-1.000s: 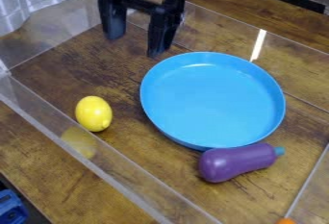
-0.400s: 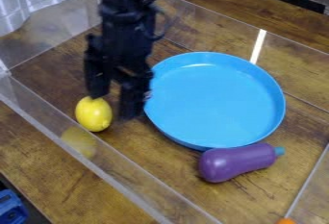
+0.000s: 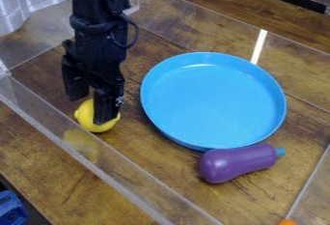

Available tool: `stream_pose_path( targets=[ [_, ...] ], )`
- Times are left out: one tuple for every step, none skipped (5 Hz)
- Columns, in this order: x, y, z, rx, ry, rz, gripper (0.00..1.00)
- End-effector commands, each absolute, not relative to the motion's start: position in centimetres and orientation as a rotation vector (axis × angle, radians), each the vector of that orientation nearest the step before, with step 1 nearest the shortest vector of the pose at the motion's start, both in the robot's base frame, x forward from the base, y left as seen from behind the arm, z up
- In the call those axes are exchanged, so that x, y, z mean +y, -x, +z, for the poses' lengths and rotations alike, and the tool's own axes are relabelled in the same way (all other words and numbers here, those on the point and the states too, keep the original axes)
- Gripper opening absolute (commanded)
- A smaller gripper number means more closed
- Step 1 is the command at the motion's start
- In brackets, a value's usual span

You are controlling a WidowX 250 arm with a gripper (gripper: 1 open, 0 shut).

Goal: Put the lemon on the blue tray

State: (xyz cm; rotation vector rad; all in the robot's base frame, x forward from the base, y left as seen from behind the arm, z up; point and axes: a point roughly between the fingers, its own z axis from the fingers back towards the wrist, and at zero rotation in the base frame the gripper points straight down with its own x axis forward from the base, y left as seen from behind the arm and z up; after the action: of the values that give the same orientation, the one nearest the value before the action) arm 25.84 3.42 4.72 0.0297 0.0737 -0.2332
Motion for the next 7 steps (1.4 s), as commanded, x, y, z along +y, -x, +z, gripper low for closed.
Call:
stream_pose_path(
  targets=[
    [3.2,-26.6,5.4,0.035,-0.041,-0.270,1.00],
    [3.8,-27.1,3.7,0.031,-0.041,-0.253,1.00],
    [4.4,-27.8,2.7,0.019,-0.050,-0.234,0.00],
    [5.0,-28.4,2.7,-0.004,-0.060,-0.211,0.00],
    [4.5,-27.8,2.7,-0.014,-0.060,-0.211,1.00],
    [4.0,-27.0,2.7,-0.023,-0.059,-0.214,0.00],
    [4.1,-27.5,2.7,-0.029,-0.056,-0.256,0.00]
  ],
)
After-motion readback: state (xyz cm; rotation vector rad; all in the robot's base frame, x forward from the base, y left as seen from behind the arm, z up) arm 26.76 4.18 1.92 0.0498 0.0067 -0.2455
